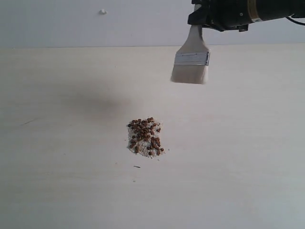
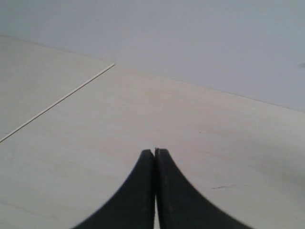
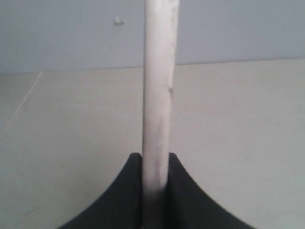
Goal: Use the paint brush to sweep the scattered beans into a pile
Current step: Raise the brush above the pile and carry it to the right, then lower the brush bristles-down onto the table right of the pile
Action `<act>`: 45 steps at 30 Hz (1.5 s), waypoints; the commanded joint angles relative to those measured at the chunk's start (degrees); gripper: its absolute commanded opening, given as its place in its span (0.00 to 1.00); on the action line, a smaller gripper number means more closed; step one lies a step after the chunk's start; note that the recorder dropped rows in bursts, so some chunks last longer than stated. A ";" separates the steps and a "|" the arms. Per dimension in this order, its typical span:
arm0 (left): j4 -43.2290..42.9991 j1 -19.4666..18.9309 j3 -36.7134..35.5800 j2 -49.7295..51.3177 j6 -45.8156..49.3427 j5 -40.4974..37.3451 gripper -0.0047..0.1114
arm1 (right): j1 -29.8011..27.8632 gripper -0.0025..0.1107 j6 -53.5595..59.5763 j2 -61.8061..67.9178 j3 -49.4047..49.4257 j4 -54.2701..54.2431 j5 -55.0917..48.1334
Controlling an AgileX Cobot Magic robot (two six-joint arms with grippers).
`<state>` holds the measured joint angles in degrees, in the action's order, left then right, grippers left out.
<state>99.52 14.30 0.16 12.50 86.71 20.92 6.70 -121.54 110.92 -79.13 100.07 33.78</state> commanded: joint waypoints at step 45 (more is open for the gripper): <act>-0.07 0.23 -0.16 -0.34 0.08 0.11 0.04 | -2.65 0.02 180.34 0.01 28.54 -175.97 -85.33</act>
<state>99.52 14.30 0.16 12.50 86.71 21.05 4.11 55.55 109.67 -51.22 -73.16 -51.34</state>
